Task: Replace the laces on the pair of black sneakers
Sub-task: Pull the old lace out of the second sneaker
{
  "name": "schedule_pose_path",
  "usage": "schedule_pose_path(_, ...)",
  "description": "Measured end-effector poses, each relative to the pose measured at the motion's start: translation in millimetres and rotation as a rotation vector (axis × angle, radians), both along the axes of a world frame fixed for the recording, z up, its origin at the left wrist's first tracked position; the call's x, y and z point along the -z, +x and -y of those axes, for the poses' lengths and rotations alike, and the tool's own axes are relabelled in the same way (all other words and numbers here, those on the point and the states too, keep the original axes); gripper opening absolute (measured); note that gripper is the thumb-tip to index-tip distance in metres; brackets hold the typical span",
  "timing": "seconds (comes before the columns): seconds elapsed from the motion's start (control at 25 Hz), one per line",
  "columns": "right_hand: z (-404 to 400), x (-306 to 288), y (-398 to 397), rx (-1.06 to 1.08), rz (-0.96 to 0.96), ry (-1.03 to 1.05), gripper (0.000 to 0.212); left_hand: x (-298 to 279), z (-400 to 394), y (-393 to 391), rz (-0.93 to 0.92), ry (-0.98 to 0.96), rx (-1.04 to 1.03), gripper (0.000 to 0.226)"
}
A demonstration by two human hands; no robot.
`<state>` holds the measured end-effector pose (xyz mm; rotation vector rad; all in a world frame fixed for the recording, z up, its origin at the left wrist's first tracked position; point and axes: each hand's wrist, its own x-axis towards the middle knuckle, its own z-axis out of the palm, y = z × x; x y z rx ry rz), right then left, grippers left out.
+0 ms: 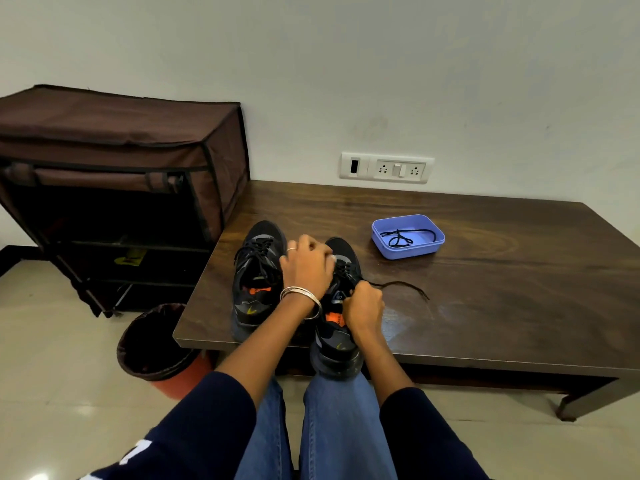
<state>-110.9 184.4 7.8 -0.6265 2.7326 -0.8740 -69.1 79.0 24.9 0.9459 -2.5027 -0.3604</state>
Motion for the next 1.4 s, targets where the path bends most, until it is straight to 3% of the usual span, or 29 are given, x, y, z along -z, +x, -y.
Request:
schedule_pose_path(0.08, 0, 0, -1, -0.010, -0.004, -0.003, 0.015, 1, -7, -11, 0.204, -0.087, 0.152, 0.029)
schedule_pose_path(0.16, 0, 0, -3, -0.005, -0.002, 0.003, 0.015, 1, -11, -20, 0.327, -0.017, 0.197, 0.029)
schedule_pose_path(0.24, 1, 0, -3, -0.001, -0.004, 0.010, 0.016, 1, -12, -25, 0.331, 0.017, 0.195, 0.024)
schedule_pose_path(0.52, 0, 1, -3, -0.009, -0.009, 0.002, 0.017, -4, -28, -24, 0.370, -0.122, 0.163, 0.019)
schedule_pose_path(0.68, 0, 1, -3, -0.009, -0.012, -0.005, 0.016, 6, -14, -16, 0.079, 0.132, 0.022, 0.019)
schedule_pose_path(0.8, 1, 1, -3, 0.000, -0.010, -0.011, 0.014, 6, -1, -10, -0.422, 0.676, -0.354, 0.017)
schedule_pose_path(0.88, 0, 1, -2, 0.001, -0.008, -0.012, 0.014, 1, 1, -4, -0.527, 0.839, -0.485, 0.017)
schedule_pose_path(0.96, 0, 0, -1, -0.002, -0.002, -0.018, 0.015, -6, -3, -3, -0.326, 0.717, -0.461, 0.020)
schedule_pose_path(1.04, 0, -1, -1, 0.003, 0.005, -0.023, 0.017, -11, -12, -2, -0.063, 0.476, -0.373, 0.026)
schedule_pose_path(1.12, 0, 0, -1, -0.003, -0.004, -0.018, 0.016, -13, -19, -3, 0.076, 0.119, -0.225, 0.029)
schedule_pose_path(1.2, 0, 1, -1, -0.003, -0.017, -0.017, 0.015, -13, -24, -11, 0.179, -0.063, -0.032, 0.027)
schedule_pose_path(1.4, -2, -1, -1, -0.014, -0.022, 0.003, 0.016, -11, -22, -27, 0.329, 0.155, 0.074, 0.024)
